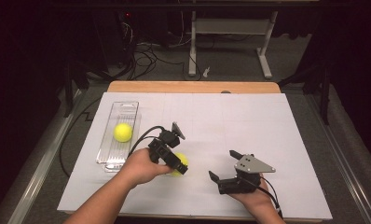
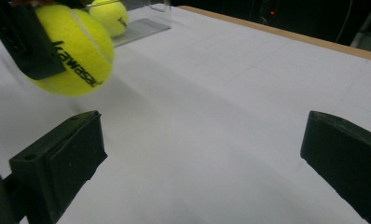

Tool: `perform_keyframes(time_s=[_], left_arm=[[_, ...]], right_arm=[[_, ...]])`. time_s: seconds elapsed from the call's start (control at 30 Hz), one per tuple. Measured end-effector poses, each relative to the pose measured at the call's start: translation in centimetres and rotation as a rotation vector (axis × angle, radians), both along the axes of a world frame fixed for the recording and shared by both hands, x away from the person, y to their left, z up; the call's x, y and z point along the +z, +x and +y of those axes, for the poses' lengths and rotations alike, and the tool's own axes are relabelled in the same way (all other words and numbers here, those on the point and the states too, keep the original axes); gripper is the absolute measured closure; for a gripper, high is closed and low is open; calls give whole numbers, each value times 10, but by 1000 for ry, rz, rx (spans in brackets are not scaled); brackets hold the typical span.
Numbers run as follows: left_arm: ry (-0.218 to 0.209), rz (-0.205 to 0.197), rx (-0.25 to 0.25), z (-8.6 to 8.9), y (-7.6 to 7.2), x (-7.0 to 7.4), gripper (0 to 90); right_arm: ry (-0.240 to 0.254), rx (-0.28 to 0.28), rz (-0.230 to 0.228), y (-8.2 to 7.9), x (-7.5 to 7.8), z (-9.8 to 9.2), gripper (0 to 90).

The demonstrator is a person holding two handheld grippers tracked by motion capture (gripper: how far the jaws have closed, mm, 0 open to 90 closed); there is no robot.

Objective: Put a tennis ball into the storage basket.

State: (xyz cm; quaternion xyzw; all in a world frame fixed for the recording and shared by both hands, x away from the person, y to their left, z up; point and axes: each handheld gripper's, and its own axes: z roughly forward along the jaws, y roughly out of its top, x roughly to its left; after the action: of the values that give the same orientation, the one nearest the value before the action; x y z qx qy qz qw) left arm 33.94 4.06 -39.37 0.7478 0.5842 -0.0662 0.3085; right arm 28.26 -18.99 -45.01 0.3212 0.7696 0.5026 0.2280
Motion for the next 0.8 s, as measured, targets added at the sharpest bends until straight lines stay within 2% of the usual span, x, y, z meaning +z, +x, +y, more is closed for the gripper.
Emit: perform_keyframes(time_s=[0.17, 0.43, 0.67, 0.8], left_arm=[[7, -1, 9, 5, 0, -2, 267], [27, 4, 22, 14, 2, -4, 267], [47, 13, 45, 25, 2, -6, 267], [53, 19, 52, 34, 3, -8, 267]], right_arm=[[-3, -34, -9, -1, 1, -14, 3], [15, -125, -19, -6, -1, -48, 3], [24, -181, -35, -8, -5, -65, 3], [34, -195, -42, -10, -6, -72, 3]])
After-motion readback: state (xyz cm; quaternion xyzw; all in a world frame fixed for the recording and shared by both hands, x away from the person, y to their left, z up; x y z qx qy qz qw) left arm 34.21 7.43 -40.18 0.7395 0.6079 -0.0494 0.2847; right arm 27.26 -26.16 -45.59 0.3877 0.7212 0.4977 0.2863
